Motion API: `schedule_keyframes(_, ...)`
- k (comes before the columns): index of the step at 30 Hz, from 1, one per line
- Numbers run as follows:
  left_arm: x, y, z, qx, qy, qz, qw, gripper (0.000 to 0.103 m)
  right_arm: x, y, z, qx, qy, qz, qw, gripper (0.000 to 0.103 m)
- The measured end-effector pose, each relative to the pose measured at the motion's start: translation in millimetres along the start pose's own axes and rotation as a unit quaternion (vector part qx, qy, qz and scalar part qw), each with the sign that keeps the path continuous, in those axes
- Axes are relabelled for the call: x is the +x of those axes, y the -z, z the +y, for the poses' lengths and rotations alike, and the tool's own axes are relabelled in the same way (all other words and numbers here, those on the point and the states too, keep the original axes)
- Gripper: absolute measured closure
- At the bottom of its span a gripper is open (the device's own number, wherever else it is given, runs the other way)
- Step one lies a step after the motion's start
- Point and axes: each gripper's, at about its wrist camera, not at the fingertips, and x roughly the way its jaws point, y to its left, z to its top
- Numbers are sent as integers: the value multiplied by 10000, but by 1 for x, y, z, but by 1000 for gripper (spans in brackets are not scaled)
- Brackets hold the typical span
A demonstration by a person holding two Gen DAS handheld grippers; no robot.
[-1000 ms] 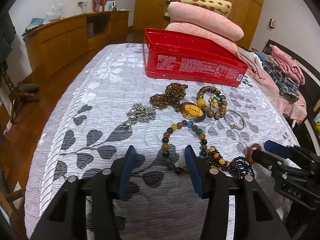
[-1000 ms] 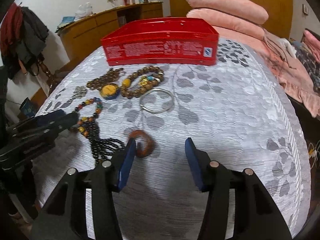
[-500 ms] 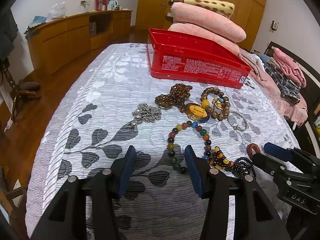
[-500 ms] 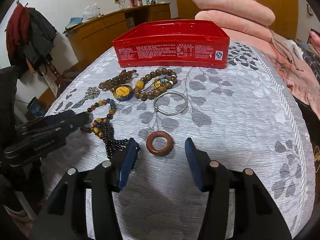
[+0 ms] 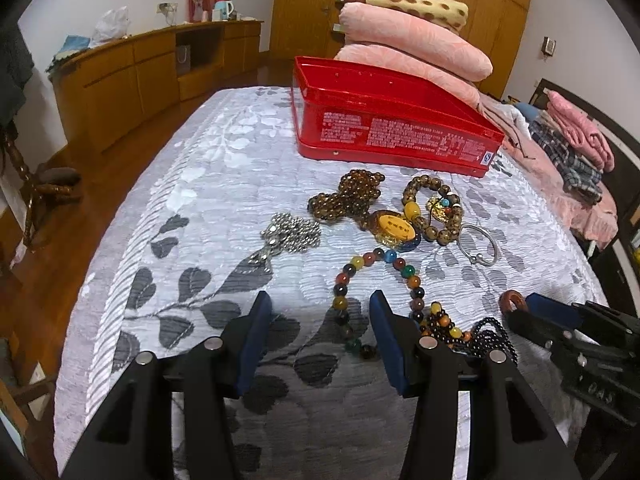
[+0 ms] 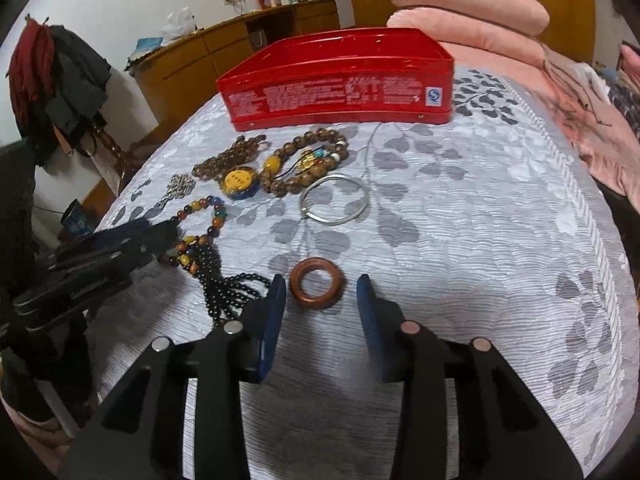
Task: Organize jewelry
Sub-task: 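Grasp the brown wooden ring with the right tool while the left tool grasps the multicolored bead bracelet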
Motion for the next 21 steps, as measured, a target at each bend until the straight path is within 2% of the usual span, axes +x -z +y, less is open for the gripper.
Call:
schedule_keyframes(2, 2, -1, -3, 84, 10, 25, 10000, 47, 3, 1, 5, -92, 65, 13, 9999, 66)
schedule_keyframes(5, 4, -2, -7, 192, 40, 42, 9998, 47, 6, -1, 7, -135, 131, 0, 9998, 66)
schedule_keyframes(6, 5, -2, -7, 229, 51, 42, 9997, 49, 6, -1, 7, -134, 133, -4, 9998, 67)
schedule_keyframes(8, 5, -2, -8, 262, -19, 28, 9997, 62, 7, -1, 8, -205, 257, -27, 9995, 73)
schedule_keyframes(10, 5, -2, -7, 264, -61, 10, 9996, 67, 7, -1, 10, -263, 318, -41, 9991, 73)
schedule_keyframes(15, 2, -3, 7, 63, -7, -7, 10000, 92, 5, 0, 8, -224, 290, -39, 9993, 73)
schedule_keyframes(18, -1, -2, 15, -110, 145, 28, 9998, 95, 5, 1, 7, -210, 283, -39, 9994, 73)
schedule_keyframes(21, -1, -1, 13, -103, 86, 29, 9999, 95, 6, 1, 7, -210, 288, -39, 9994, 72)
